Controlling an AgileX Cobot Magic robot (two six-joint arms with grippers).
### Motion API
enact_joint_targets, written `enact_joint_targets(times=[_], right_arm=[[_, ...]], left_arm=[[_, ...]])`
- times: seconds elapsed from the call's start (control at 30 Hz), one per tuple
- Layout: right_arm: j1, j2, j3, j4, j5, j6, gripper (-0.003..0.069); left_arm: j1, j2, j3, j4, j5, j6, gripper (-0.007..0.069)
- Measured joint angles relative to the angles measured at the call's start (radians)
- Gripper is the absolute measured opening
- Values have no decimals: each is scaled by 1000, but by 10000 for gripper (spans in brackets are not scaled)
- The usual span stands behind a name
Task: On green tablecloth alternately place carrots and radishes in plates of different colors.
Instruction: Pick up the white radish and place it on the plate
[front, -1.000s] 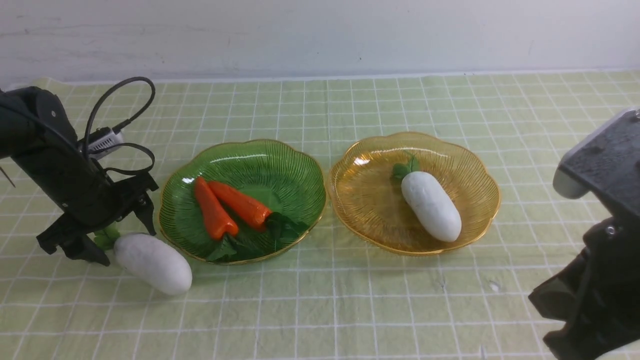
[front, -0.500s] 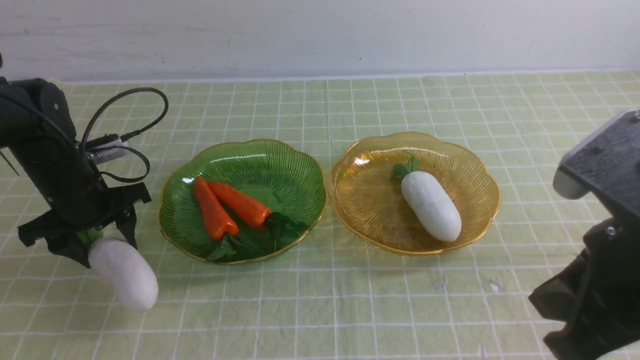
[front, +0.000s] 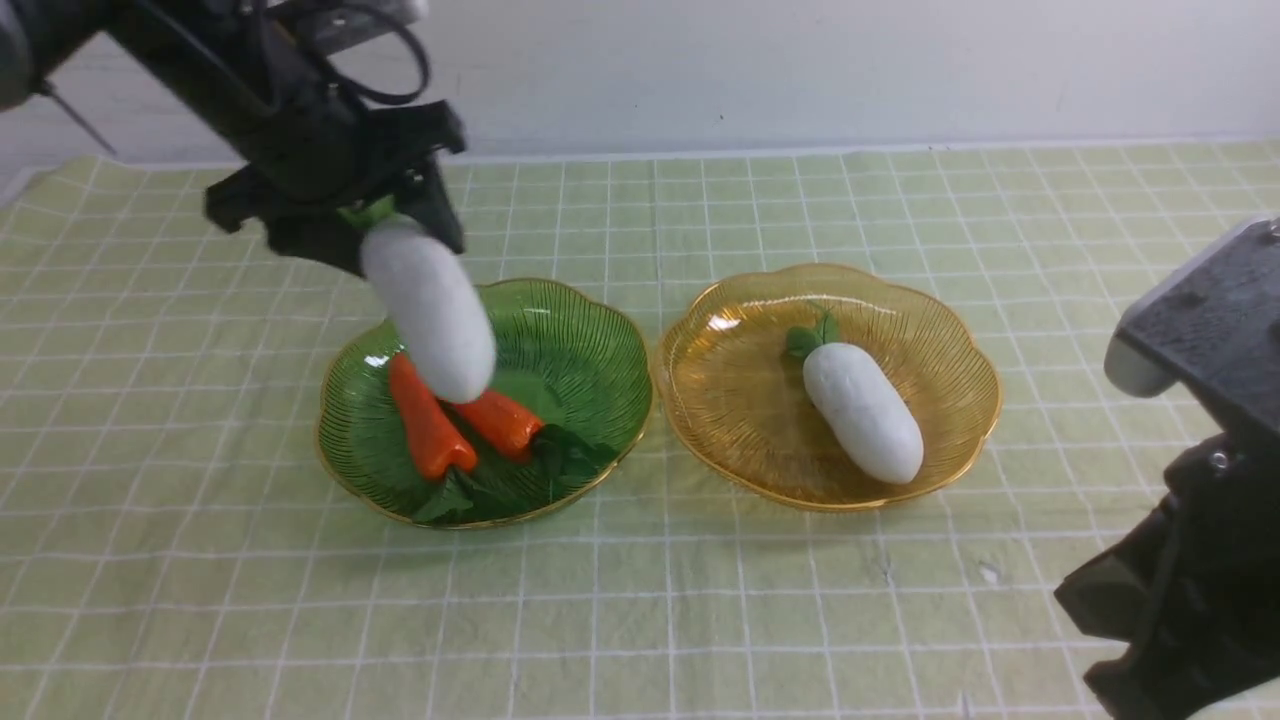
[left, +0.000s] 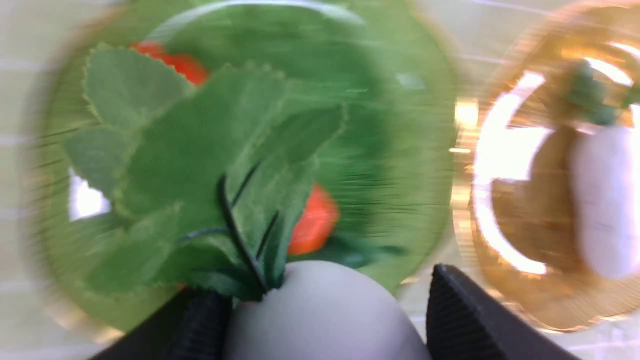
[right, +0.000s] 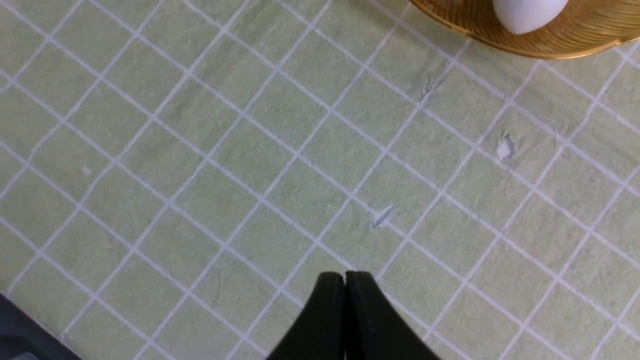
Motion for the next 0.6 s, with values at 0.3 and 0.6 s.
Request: enact_joint_targets(times=[0.3, 0.6], right_arm=[[0, 0, 0, 0, 3, 0, -15], [0, 0, 0, 0, 2, -6, -15]], left_arm=[[-243, 245, -151, -5, -202, -42, 444], [-298, 377, -167, -51, -354, -40, 512]])
